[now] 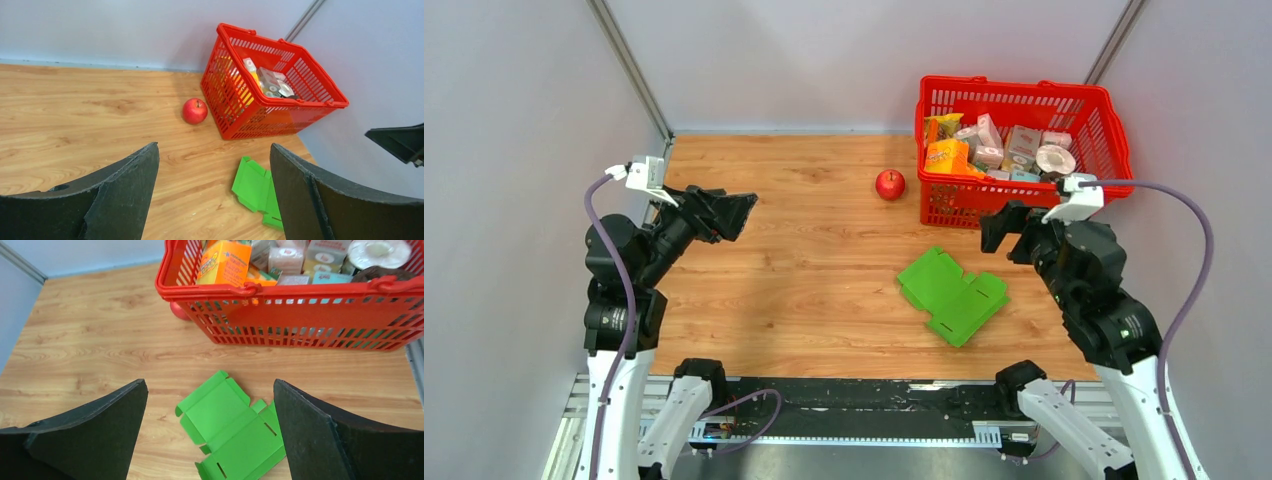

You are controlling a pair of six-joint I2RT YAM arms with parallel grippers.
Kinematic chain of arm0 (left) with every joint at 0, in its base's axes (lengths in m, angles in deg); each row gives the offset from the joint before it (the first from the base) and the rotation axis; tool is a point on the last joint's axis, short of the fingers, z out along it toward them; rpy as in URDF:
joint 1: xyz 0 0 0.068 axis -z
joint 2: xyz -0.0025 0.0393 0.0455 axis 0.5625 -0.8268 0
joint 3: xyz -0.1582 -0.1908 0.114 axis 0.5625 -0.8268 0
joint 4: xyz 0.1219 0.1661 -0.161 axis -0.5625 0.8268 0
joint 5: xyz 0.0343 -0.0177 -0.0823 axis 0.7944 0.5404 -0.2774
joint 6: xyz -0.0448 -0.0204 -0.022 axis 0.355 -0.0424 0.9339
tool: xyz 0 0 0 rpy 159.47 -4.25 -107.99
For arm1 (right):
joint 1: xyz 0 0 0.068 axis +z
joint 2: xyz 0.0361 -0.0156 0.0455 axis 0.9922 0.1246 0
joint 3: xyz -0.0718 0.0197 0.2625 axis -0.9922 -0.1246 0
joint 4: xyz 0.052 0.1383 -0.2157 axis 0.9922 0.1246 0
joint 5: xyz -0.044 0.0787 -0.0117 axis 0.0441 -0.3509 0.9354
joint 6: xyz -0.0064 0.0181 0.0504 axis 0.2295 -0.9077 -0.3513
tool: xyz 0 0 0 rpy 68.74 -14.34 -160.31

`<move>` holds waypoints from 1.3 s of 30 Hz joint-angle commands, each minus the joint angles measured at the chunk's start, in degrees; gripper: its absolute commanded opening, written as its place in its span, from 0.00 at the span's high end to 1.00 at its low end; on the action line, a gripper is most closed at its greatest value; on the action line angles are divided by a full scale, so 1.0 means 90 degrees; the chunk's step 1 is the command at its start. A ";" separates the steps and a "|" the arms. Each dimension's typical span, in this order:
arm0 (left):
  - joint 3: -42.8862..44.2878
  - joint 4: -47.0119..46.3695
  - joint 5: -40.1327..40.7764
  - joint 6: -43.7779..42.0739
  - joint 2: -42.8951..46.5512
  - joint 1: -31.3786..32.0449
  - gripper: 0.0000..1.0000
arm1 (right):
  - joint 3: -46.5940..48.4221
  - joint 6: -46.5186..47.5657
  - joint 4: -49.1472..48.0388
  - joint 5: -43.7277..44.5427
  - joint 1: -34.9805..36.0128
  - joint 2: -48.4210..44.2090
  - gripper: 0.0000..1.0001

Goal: Fold the paper box

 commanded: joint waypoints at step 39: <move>-0.0907 -0.0475 -0.0697 0.0003 -0.0161 0.1043 0.16 | -0.4870 -0.2660 -0.2633 -0.3845 -0.1947 0.1791 0.64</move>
